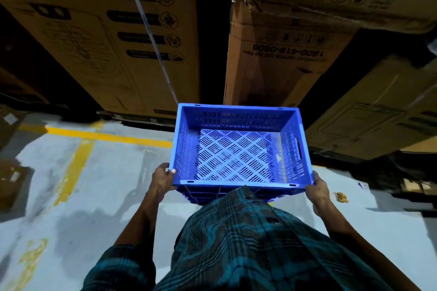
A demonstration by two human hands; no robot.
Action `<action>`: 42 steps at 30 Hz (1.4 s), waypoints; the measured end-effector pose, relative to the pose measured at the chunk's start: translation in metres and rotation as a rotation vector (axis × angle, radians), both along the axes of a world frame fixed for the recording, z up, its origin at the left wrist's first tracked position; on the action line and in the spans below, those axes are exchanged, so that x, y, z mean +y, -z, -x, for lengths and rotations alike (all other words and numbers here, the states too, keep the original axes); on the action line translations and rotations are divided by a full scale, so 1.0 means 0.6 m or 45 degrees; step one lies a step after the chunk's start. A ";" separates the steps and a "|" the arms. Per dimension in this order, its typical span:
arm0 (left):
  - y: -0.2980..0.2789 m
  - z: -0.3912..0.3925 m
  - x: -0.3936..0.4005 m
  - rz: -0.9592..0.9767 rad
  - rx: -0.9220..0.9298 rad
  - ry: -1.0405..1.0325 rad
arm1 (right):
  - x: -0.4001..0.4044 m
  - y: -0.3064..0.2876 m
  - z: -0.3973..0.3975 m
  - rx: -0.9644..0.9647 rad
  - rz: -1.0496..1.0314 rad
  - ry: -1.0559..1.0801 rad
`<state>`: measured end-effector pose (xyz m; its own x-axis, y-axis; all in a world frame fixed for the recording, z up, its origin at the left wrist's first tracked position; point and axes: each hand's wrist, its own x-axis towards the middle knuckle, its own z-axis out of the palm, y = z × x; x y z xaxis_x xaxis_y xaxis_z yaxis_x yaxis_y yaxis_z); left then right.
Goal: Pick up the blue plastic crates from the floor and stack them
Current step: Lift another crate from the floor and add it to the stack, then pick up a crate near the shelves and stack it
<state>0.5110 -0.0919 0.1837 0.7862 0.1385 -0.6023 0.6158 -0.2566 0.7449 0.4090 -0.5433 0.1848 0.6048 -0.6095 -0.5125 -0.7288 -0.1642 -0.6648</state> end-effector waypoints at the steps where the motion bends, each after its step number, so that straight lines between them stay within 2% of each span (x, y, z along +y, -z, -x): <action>1: 0.004 0.003 -0.002 -0.035 -0.023 -0.002 | 0.006 0.000 0.000 0.027 0.048 -0.042; 6: 0.062 0.017 -0.001 -0.241 -0.097 -0.040 | 0.044 -0.010 -0.003 0.191 0.208 -0.148; 10: 0.000 0.032 -0.024 -0.332 -0.070 -0.034 | 0.053 -0.007 0.009 0.264 0.213 -0.238; 15: -0.034 0.036 -0.034 -0.458 -0.031 0.157 | 0.071 -0.015 0.026 0.317 0.257 -0.360; 23: -0.046 0.032 -0.026 -0.321 0.053 0.233 | 0.194 -0.086 0.069 0.103 0.060 -0.217; 27: -0.050 0.039 -0.027 -0.313 -0.017 0.306 | 0.212 -0.097 0.127 -0.016 -0.028 -0.189; 33: -0.052 0.078 -0.059 -0.395 -0.140 0.636 | 0.210 -0.138 0.235 -0.173 0.009 -0.009; 35: -0.058 0.099 -0.078 -0.344 -0.104 0.748 | 0.209 -0.155 0.288 -0.237 0.028 0.050; 39: -0.074 0.145 -0.111 -0.405 -0.039 1.114 | 0.223 -0.182 0.421 -0.343 0.041 0.248; 42: -0.095 0.194 -0.150 -0.407 -0.090 1.274 | 0.245 -0.185 0.522 -0.381 0.026 0.403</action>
